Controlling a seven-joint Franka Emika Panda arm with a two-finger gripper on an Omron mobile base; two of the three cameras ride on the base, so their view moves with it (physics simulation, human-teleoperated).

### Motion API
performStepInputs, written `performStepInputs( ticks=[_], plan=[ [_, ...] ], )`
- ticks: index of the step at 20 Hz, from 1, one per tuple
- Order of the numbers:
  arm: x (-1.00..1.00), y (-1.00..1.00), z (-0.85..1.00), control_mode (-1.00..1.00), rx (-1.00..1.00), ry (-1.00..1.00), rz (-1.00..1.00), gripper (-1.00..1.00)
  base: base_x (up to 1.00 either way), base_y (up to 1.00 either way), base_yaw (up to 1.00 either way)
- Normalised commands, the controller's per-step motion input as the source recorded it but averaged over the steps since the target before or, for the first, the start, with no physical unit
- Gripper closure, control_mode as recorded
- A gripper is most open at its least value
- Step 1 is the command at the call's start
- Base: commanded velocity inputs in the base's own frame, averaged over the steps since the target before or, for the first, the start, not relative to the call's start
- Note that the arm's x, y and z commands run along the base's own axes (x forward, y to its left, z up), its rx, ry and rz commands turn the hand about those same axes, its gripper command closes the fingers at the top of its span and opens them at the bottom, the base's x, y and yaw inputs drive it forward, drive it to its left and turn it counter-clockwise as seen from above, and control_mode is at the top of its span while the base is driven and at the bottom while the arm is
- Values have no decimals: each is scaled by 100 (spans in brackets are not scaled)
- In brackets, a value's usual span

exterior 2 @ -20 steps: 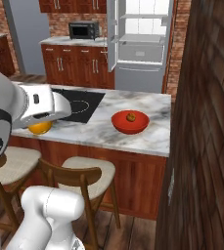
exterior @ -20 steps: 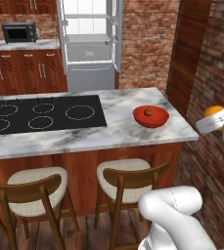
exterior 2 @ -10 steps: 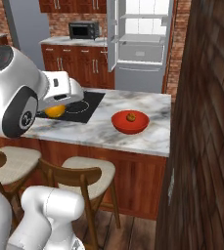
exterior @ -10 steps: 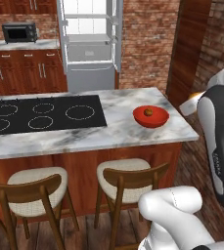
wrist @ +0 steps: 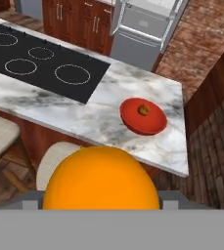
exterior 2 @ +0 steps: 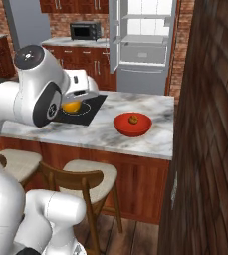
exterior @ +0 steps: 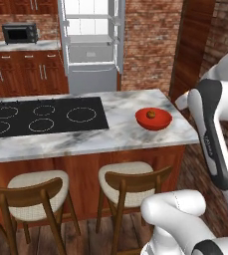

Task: Retrieve the peach and orange from the fridge and place them into the bowl on the dining table.

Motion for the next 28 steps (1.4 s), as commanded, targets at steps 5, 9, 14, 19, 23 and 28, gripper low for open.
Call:
performStepInputs(
  ticks=[5,9,14,19,23,28],
  plan=[
    [40,-29,-49,-100,0,6,-1,100,0,0,0],
    [54,-15,-50,-100,0,17,-3,100,0,0,0],
    [54,-6,-35,-100,0,19,-2,100,0,0,0],
    [59,-13,-40,-100,1,16,0,100,0,0,0],
    [51,-21,-49,-100,1,1,0,100,0,0,0],
    [40,-16,-30,-100,0,-3,0,100,0,0,0]
  ],
)
